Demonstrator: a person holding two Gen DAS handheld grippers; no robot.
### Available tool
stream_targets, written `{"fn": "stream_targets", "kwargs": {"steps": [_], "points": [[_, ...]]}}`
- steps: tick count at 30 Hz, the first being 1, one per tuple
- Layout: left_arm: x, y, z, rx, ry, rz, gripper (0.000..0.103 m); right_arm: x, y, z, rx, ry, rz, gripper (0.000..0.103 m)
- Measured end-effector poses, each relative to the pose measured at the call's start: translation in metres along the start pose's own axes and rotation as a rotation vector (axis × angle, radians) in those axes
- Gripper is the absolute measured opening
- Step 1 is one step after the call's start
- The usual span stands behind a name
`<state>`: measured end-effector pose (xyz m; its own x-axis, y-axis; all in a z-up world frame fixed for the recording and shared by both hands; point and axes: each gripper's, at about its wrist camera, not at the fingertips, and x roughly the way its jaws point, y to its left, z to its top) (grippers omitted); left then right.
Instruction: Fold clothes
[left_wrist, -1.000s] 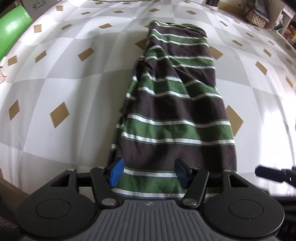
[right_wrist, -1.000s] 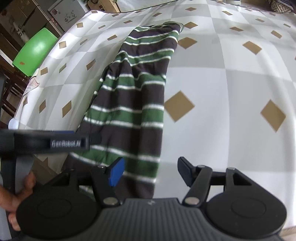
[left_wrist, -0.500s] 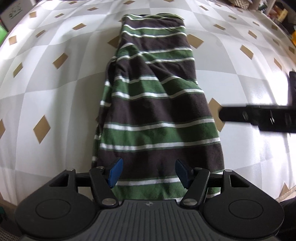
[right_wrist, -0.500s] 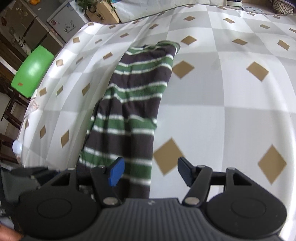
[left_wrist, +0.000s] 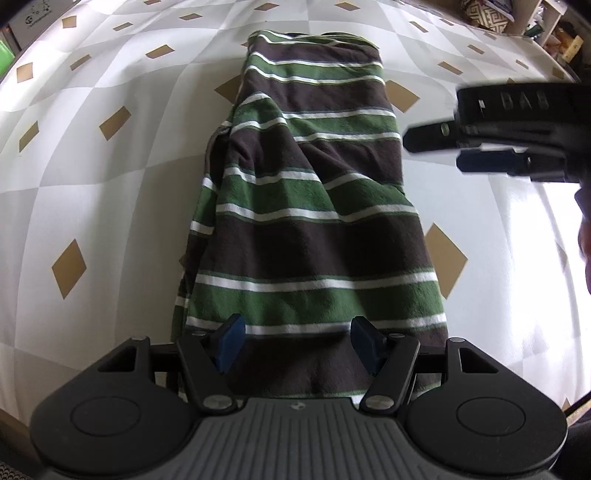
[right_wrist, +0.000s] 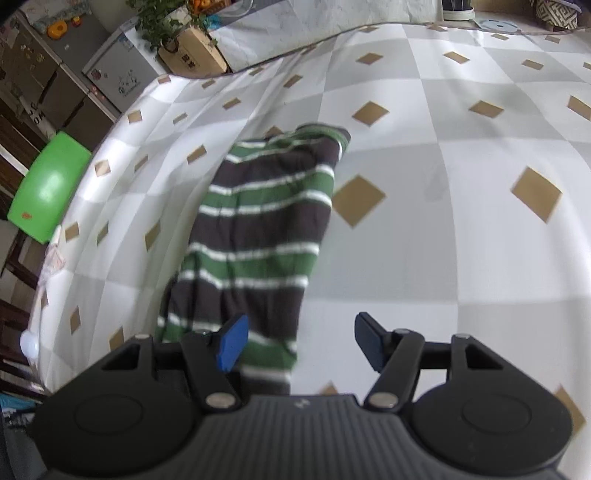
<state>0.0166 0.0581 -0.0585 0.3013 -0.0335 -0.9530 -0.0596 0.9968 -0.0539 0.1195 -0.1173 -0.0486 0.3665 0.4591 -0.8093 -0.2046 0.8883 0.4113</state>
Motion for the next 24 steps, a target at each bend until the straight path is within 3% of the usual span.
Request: {"fn": "stream_targets", "kwargs": {"steps": [11,24], "points": [[0.009,0.004,0.006,-0.033,0.013,-0.009,0.062,0.034,0.000,0.039,-0.011,-0.072,0.029,0.061],[0.013,0.006,0.012,-0.072,0.011,-0.005,0.065,0.065,-0.014,0.065,0.019,-0.152,-0.017,0.061]]}}
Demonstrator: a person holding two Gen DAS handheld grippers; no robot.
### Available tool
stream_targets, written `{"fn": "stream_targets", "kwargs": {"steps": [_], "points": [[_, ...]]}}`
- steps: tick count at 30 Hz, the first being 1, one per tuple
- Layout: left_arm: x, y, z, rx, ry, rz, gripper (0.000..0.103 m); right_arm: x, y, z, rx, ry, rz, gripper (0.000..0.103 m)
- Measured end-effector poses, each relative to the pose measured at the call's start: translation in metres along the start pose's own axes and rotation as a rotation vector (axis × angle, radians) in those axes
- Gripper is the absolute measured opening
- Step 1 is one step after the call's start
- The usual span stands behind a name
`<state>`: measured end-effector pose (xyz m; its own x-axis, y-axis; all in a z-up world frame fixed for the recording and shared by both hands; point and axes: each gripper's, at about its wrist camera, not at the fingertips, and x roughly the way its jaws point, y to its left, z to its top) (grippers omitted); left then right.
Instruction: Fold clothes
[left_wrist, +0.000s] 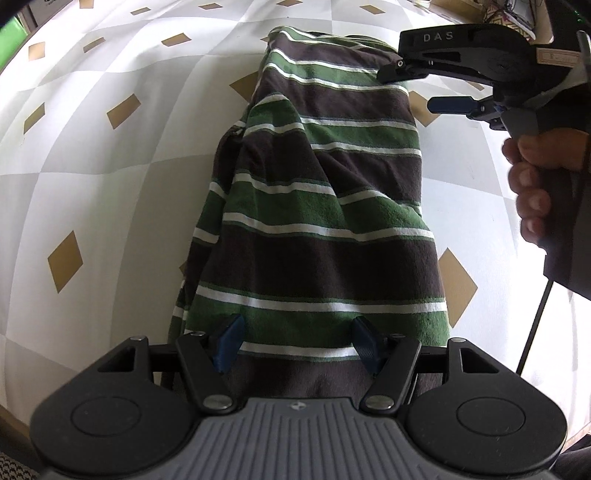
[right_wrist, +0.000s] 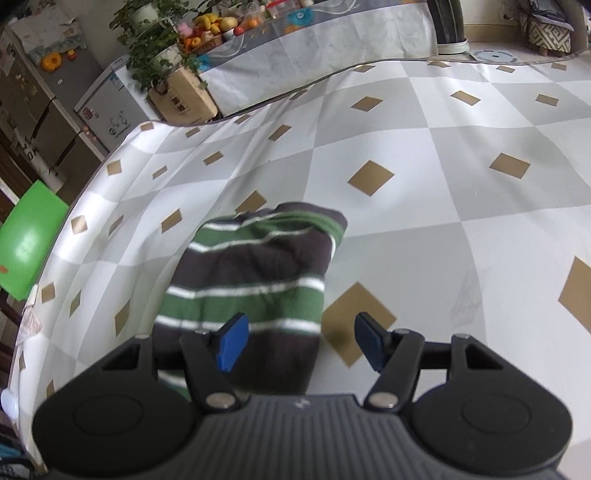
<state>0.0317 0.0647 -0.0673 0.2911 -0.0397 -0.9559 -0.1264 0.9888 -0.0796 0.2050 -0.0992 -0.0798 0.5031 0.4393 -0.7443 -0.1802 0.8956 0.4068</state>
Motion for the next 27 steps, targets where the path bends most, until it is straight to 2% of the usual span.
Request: {"fn": "stream_targets", "kwargs": {"steps": [8,10,12,15,20,27], "points": [[0.001,-0.003,-0.001,0.017,0.000,0.000,0.070,0.018,0.007,0.003,-0.034,-0.033,0.022,0.060],[0.002,-0.004,-0.001,0.023,-0.001,0.002,0.071,0.021,0.014,0.003,-0.068,-0.030,0.009,0.048],[0.002,-0.006,-0.002,0.032,-0.002,0.005,0.072,0.023,0.022,0.001,-0.129,-0.033,-0.047,0.031],[0.002,-0.009,-0.003,0.049,-0.003,0.011,0.073,0.024,0.027,-0.001,-0.184,-0.035,-0.096,0.019],[0.002,-0.011,-0.004,0.082,-0.009,0.021,0.073,0.022,0.024,0.000,-0.204,-0.053,-0.174,0.018],[0.004,-0.017,-0.006,0.158,-0.024,0.027,0.076,0.009,-0.005,0.006,-0.174,-0.063,-0.271,0.019]]}}
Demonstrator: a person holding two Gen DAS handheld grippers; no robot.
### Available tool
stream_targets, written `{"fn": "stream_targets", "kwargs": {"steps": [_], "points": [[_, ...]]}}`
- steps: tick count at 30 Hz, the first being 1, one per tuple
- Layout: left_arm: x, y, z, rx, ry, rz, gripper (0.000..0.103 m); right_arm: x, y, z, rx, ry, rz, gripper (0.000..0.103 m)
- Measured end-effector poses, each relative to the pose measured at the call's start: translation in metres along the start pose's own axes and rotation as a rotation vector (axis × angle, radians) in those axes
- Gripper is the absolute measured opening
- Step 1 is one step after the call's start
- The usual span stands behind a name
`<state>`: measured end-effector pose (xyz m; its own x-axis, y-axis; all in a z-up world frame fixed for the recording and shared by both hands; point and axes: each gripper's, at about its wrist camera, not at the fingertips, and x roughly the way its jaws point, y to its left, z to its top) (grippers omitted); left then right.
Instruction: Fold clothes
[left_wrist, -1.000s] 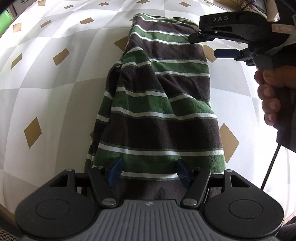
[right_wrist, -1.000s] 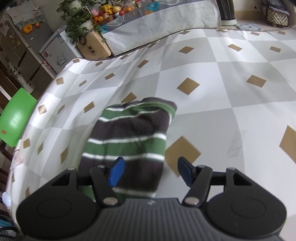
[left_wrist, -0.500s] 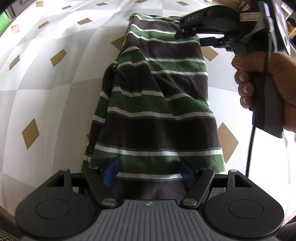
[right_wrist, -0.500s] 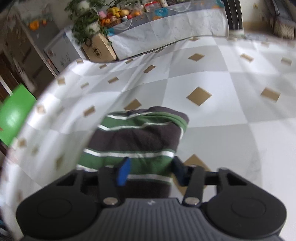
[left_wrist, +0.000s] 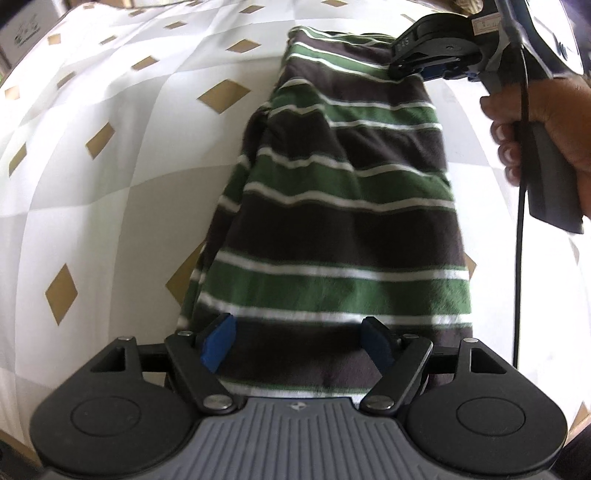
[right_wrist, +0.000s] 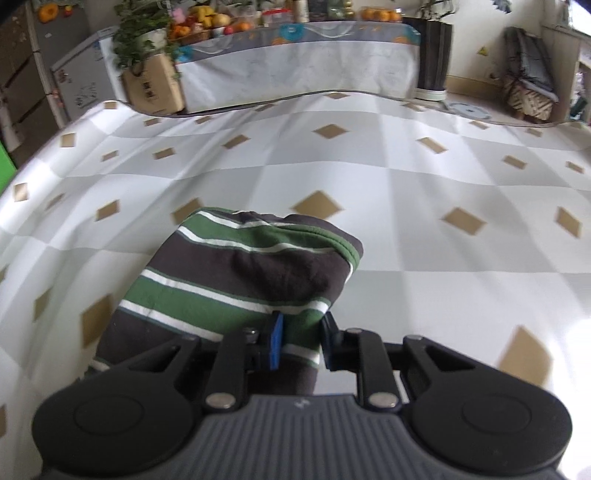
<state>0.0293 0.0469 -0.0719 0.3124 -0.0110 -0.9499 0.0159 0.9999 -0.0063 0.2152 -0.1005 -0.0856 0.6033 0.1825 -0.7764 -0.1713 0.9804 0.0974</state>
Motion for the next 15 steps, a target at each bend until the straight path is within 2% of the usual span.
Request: {"fn": "stream_targets", "kwargs": {"steps": [8,10,15], "points": [[0.002,0.002,0.000,0.041,-0.015,0.007,0.082,-0.013,-0.050,-0.007,0.028,0.016,-0.089,0.022],[0.003,0.003,0.000,0.038,-0.016,0.018,0.087,-0.016,-0.059,-0.010,0.027,0.021,-0.104,0.023],[0.005,0.008,0.002,0.040,-0.023,0.026,0.088,-0.025,-0.078,-0.015,0.048,0.033,-0.140,0.026]]}}
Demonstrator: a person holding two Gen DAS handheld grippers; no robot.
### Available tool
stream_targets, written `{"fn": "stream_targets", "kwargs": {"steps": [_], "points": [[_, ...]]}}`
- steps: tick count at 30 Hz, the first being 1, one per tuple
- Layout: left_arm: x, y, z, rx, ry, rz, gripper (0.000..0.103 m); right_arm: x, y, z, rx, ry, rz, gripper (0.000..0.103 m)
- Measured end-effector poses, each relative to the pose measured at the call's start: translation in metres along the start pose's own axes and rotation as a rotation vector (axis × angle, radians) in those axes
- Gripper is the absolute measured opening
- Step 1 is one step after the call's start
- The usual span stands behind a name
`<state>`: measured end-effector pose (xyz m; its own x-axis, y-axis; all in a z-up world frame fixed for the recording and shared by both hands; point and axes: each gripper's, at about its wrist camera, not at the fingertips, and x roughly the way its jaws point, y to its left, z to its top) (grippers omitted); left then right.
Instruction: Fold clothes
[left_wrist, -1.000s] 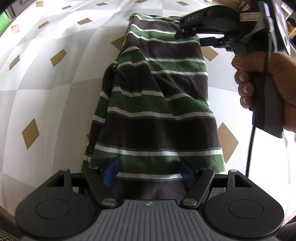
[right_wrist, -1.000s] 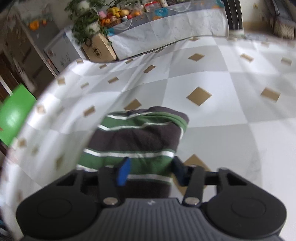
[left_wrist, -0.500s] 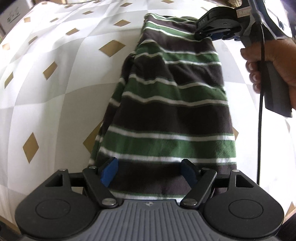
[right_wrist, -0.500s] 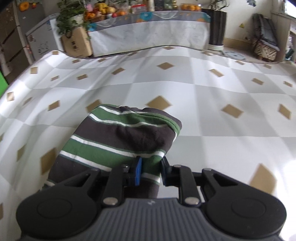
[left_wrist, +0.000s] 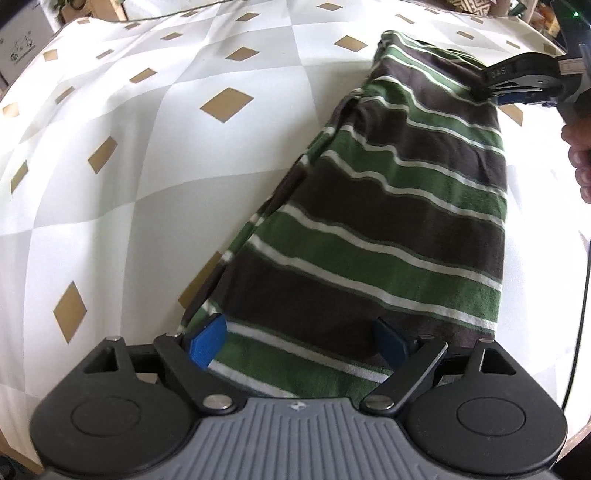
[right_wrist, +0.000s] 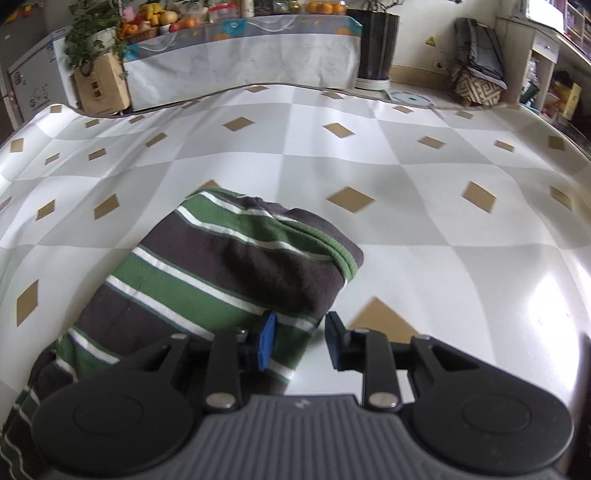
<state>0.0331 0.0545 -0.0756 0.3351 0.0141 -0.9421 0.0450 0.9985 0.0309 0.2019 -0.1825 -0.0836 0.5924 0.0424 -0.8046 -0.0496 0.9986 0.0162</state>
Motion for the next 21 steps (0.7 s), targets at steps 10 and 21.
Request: {"fn": "stream_targets", "kwargs": {"steps": [10,21], "points": [[0.004,0.008,0.002,-0.003,-0.007,0.051,0.099,-0.017,-0.035,-0.015,0.097,0.090,-0.055,0.032],[-0.029,-0.004,-0.004,-0.015,-0.079,0.028,0.093,-0.063,-0.078,-0.023,0.227,0.072,-0.005,0.036]]}}
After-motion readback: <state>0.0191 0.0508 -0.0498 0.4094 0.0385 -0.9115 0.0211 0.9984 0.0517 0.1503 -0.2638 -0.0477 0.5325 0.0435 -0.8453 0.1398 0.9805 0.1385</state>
